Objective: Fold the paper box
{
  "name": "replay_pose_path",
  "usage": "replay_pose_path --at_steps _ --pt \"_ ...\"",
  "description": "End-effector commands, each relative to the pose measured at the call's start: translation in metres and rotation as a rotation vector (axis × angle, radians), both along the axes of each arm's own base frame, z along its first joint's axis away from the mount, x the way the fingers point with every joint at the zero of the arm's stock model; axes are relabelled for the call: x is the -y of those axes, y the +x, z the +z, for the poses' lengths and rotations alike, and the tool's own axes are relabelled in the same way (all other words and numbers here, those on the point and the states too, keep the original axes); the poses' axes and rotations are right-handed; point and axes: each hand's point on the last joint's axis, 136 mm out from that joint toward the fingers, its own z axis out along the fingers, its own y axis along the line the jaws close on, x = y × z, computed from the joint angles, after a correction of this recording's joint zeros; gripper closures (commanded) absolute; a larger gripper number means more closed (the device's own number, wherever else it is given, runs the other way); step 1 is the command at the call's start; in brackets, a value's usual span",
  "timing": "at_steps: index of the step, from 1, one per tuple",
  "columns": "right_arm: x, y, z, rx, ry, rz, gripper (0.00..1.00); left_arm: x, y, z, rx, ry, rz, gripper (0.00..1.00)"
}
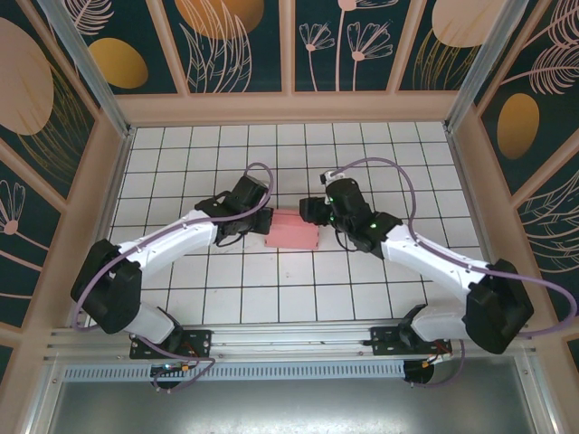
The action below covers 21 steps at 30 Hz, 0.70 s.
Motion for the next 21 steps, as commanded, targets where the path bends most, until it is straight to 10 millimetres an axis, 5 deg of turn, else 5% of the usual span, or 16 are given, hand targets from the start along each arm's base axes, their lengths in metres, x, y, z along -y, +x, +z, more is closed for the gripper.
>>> replay_pose_path --at_steps 1,10,21 --pt "0.0 0.002 -0.012 -0.04 -0.027 -0.044 0.36 -0.008 -0.029 -0.031 -0.115 0.037 -0.043 0.93" --pt "0.0 -0.011 -0.048 -0.108 -0.039 -0.048 0.38 -0.005 -0.032 -0.028 -0.084 -0.028 -0.044 0.87" --pt "0.005 -0.017 -0.062 -0.125 -0.052 -0.072 0.4 -0.008 -0.036 -0.011 -0.049 -0.06 -0.043 0.64"
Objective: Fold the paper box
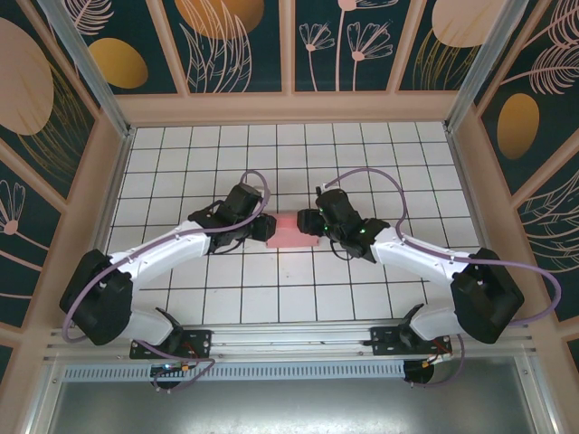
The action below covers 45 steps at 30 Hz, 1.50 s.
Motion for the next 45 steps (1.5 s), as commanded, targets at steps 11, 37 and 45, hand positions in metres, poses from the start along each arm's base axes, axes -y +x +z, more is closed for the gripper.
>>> replay_pose_path --at_steps 11,37,45 --pt "0.011 -0.004 -0.024 -0.037 -0.048 -0.043 0.4 -0.019 -0.018 0.019 0.001 0.006 0.024 0.28" --pt "0.004 0.0 -0.006 -0.011 -0.018 -0.017 0.4 -0.026 0.004 -0.037 -0.106 0.068 0.248 0.65" --pt "-0.006 0.022 0.034 0.02 0.151 -0.031 0.29 -0.022 0.003 -0.046 -0.127 0.069 0.231 0.66"
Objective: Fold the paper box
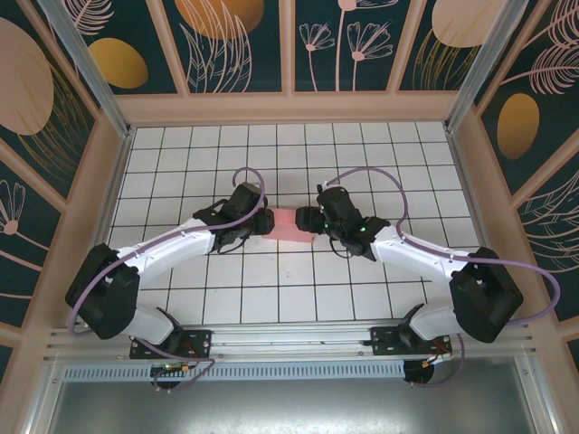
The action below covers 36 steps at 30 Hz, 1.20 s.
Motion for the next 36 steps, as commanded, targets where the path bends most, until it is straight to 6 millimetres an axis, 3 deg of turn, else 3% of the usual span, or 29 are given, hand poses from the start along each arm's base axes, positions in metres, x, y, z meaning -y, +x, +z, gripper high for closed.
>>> replay_pose_path --at_steps 1,6,11,13,16,19,22,25,27,32,36 --pt "-0.001 0.012 0.02 0.015 0.087 -0.031 0.29 -0.013 -0.019 -0.039 -0.116 0.079 -0.009 0.66" --pt "0.021 0.014 -0.009 -0.085 0.085 -0.124 0.44 -0.014 -0.021 -0.04 -0.121 0.082 -0.013 0.66" --pt "0.032 0.005 -0.036 -0.152 0.088 -0.155 0.69 -0.014 -0.021 -0.042 -0.122 0.087 -0.016 0.66" --pt "0.034 0.0 -0.045 -0.173 0.09 -0.157 0.74 -0.014 -0.022 -0.043 -0.124 0.088 -0.02 0.66" --pt "0.036 -0.003 -0.051 -0.187 0.087 -0.161 0.81 -0.014 -0.022 -0.043 -0.125 0.089 -0.021 0.66" --pt "0.036 -0.001 -0.044 -0.168 0.094 -0.157 0.92 -0.014 -0.021 -0.042 -0.122 0.089 -0.022 0.66" --pt "0.026 0.003 -0.025 -0.112 0.11 -0.107 0.89 -0.014 -0.021 -0.042 -0.122 0.09 -0.023 0.66" --pt "0.023 0.008 -0.006 -0.036 0.094 -0.101 0.68 -0.013 -0.021 -0.043 -0.124 0.089 -0.026 0.66" --pt "0.024 0.01 -0.005 -0.02 0.079 -0.113 0.59 -0.013 -0.022 -0.042 -0.123 0.088 -0.027 0.66" --pt "0.02 0.011 -0.015 -0.048 0.087 -0.118 0.53 -0.013 -0.021 -0.042 -0.121 0.088 -0.027 0.66" --pt "0.022 0.011 -0.006 -0.022 0.112 -0.138 0.53 -0.015 -0.022 -0.043 -0.122 0.094 -0.026 0.66"
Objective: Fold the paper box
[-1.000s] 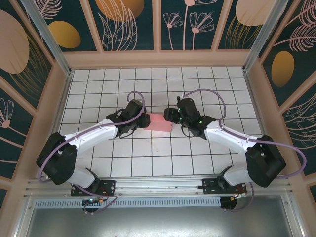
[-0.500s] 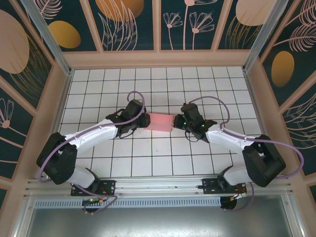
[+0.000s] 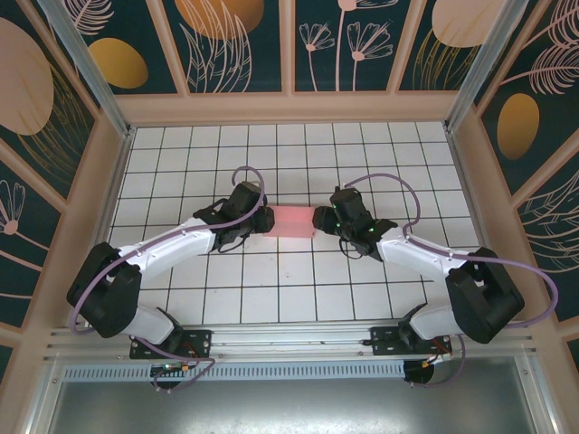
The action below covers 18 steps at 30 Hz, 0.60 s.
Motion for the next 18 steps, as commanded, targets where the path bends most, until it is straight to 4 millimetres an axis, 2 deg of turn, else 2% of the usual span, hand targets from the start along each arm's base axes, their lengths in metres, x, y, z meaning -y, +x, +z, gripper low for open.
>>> replay_pose_path --at_steps 1,5,8,13,16,18 --pt "-0.013 0.007 0.034 0.097 0.085 -0.005 0.53 -0.015 -0.025 -0.042 -0.13 0.104 -0.031 0.66" --pt "-0.005 0.008 0.06 0.189 0.142 -0.039 0.52 -0.013 -0.025 -0.044 -0.134 0.106 -0.039 0.66" --pt "-0.007 0.008 0.066 0.208 0.168 -0.026 0.48 -0.012 -0.024 -0.044 -0.133 0.103 -0.042 0.66" --pt "-0.019 0.012 0.039 0.114 0.132 0.008 0.46 -0.011 -0.024 -0.042 -0.132 0.1 -0.048 0.66" --pt "-0.019 0.011 0.018 0.056 0.114 -0.005 0.54 -0.013 -0.024 -0.042 -0.13 0.105 -0.047 0.66" --pt "-0.015 0.008 0.005 0.02 0.115 -0.014 0.65 -0.013 -0.025 -0.043 -0.131 0.111 -0.048 0.66"
